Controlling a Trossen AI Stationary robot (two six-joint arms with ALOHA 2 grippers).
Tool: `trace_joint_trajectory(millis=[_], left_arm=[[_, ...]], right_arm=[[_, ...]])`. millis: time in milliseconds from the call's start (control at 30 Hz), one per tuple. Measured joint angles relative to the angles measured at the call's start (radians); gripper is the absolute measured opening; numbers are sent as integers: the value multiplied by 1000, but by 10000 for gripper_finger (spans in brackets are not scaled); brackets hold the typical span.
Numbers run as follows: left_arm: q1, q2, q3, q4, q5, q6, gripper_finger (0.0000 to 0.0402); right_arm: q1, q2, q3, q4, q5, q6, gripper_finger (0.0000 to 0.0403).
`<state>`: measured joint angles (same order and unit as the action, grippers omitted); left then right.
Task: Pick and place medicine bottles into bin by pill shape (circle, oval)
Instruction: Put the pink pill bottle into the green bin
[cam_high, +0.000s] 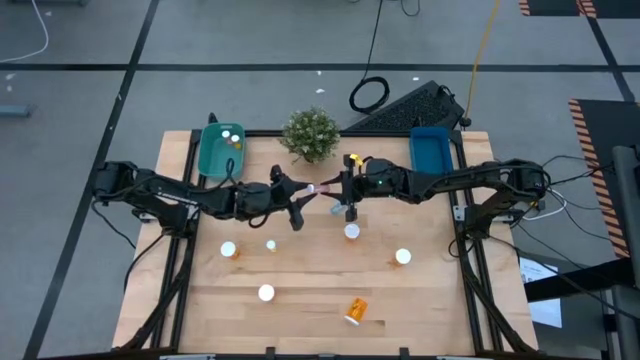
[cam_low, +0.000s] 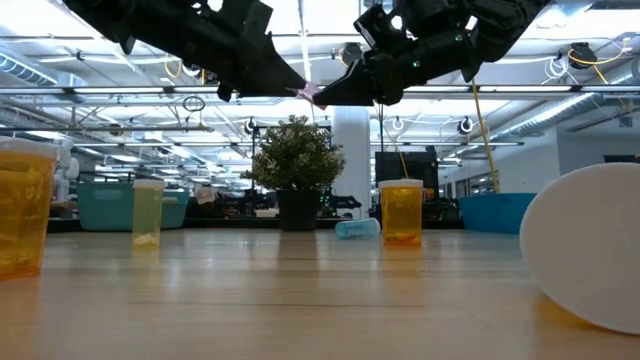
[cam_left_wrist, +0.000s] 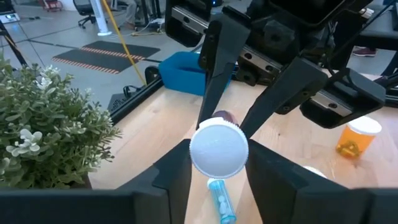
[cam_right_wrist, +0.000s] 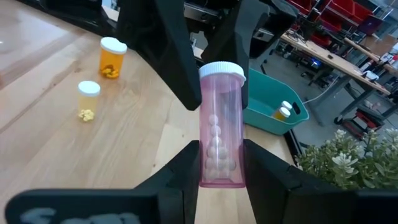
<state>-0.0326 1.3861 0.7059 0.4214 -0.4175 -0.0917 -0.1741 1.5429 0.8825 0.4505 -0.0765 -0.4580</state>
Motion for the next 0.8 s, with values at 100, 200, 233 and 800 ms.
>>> trace_joint_trajectory(millis=[100, 200, 233, 800], left_arm=[[0, -13, 0, -7, 1, -13, 139], [0, -23, 0, -23, 7, -25, 140], [0, -29, 0, -27, 12, -30, 142], [0, -34, 0, -46, 21, -27, 121]], right_arm=[[0, 0, 0, 3, -1, 0, 100], [0, 0, 1, -2, -1, 0, 100], [0, 0, 1, -3, 0, 0, 100], [0, 0, 0, -10, 1, -3, 100]])
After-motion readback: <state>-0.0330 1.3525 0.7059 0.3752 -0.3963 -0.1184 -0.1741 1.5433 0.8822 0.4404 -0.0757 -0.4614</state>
